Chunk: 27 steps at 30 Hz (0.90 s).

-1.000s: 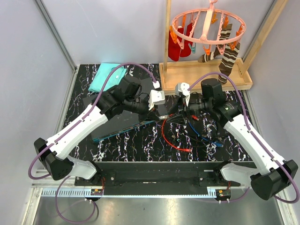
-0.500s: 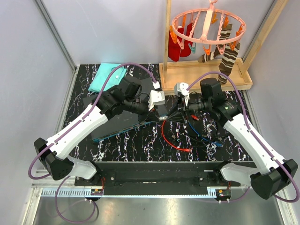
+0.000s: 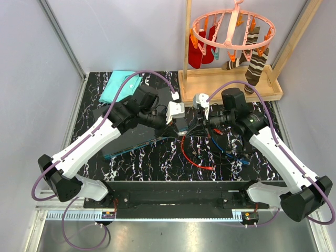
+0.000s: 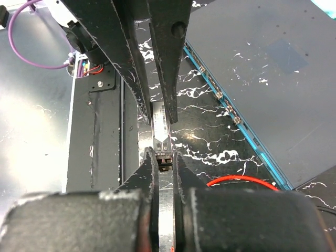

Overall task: Insert the plug into the switch port
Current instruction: Pick up the plug from the center of the board.

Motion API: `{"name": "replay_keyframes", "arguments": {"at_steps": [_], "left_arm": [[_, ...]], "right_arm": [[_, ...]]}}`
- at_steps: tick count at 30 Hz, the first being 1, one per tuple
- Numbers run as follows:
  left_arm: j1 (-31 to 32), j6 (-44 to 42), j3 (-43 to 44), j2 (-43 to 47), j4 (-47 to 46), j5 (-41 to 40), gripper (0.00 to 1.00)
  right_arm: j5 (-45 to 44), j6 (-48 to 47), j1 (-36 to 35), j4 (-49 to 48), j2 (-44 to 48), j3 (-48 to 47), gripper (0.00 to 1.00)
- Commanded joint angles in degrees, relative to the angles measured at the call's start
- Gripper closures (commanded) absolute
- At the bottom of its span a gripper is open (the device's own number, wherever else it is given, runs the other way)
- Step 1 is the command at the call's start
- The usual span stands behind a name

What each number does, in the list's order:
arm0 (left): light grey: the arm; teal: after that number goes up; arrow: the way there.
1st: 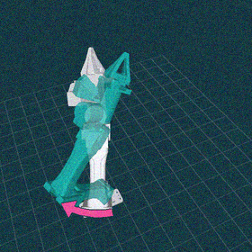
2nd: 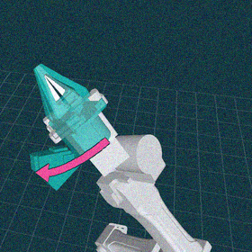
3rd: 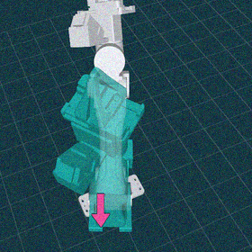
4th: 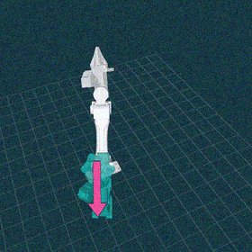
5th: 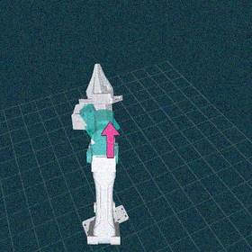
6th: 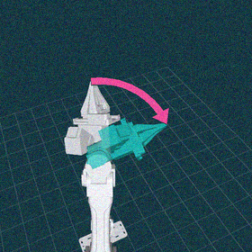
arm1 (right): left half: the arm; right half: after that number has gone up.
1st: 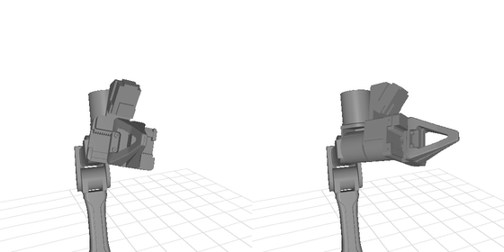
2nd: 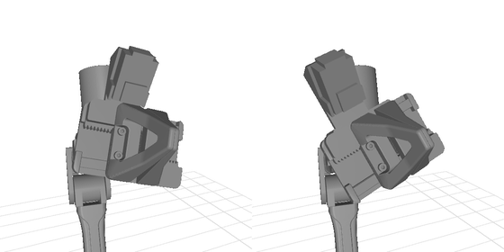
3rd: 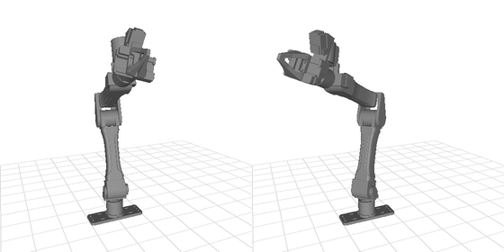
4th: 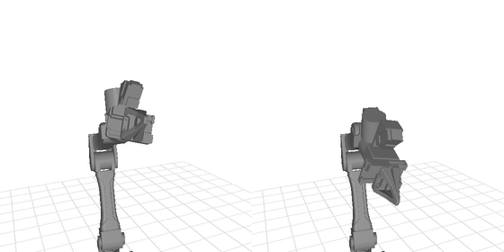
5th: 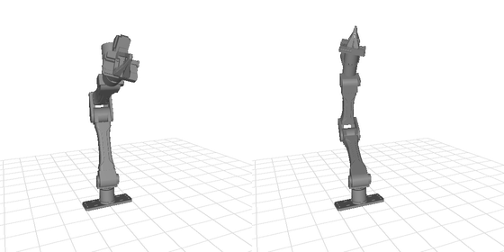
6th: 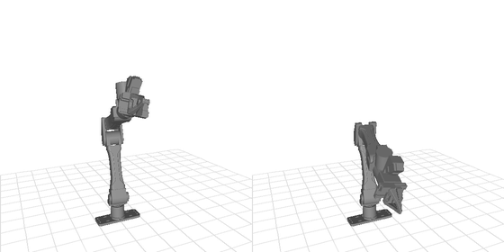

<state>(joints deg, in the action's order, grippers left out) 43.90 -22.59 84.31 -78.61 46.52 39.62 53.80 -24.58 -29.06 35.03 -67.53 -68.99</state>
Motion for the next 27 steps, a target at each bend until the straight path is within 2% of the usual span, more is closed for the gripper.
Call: {"name": "replay_keyframes", "arguments": {"at_steps": [1, 4, 6, 8, 9, 12, 15, 16, 18, 19, 20, 21, 22, 24, 25, 27], "left_arm": [[-0.2, -0.4, 1.4, 0.7, -1.7, -0.8, 0.89], [-0.6, 1.0, 0.2, 1.7, -2.3, -5.1, 0.73], [-2.4, 3.9, -2.4, 3.6, -5.1, -7.7, 0.57], [-5.6, 7.6, -4.8, 6.5, -9.0, -8.6, 0.48], [-7.0, 9.0, -7.1, 7.6, -10.2, -9.7, 0.38], [-12.2, 14.5, -12.1, 12.0, -15.0, -14.2, 0.23], [-16.5, 20.0, -17.0, 16.2, -19.4, -20.6, 0.13], [-18.5, 22.4, -18.1, 17.1, -20.7, -22.5, 0.04], [-20.2, 27.4, -21.1, 18.8, -23.8, -29.2, 0.01], [-21.9, 30.6, -21.8, 18.8, -24.5, -30.7, 0.01], [-22.8, 31.8, -23.0, 18.7, -25.6, -31.7, 0.01], [-23.6, 32.9, -23.6, 18.3, -26.0, -33.5, 0.01], [-25.1, 34.9, -24.0, 17.9, -26.8, -34.5, 0.01], [-26.4, 36.3, -24.8, 15.8, -27.5, -36.4, 0.01], [-27.7, 38.0, -24.9, 14.7, -28.0, -36.8, 0.01], [-28.7, 39.4, -25.7, 11.6, -29.2, -36.6, 0.01]], "right_arm": [[-0.3, 1.0, -1.2, -1.2, 0.1, -1.4, 1.0], [-1.8, 2.2, -2.2, -2.9, 0.6, 0.6, 1.0], [-2.8, 4.2, -3.1, -6.2, 1.4, 3.6, 1.0], [-4.9, 7.2, -4.7, -10.8, 2.0, 7.3, 1.0], [-5.9, 8.5, -5.3, -12.6, 2.6, 8.7, 1.0], [-12.2, 13.1, -8.6, -20.9, 3.1, 15.1, 1.0], [-21.2, 18.6, -13.3, -31.4, 2.8, 22.3, 1.0], [-28.4, 21.8, -14.5, -34.2, 2.6, 24.1, 1.0], [-33.7, 24.2, -18.0, -44.0, 1.5, 29.3, 1.0], [-39.9, 27.5, -19.4, -47.3, 1.0, 31.1, 1.0], [-42.3, 28.3, -20.8, -54.9, 0.5, 34.7, 1.0], [-44.8, 28.7, -23.1, -58.5, -1.4, 36.1, 1.0], [-50.8, 29.0, -24.6, -61.2, -2.8, 37.0, 1.0], [-55.5, 28.4, -28.0, -68.3, -7.6, 38.5, 1.0], [-60.8, 28.0, -29.0, -70.3, -9.4, 38.6, 1.0], [-64.7, 27.9, -30.8, -78.1, -15.4, 39.5, 1.0]]}}
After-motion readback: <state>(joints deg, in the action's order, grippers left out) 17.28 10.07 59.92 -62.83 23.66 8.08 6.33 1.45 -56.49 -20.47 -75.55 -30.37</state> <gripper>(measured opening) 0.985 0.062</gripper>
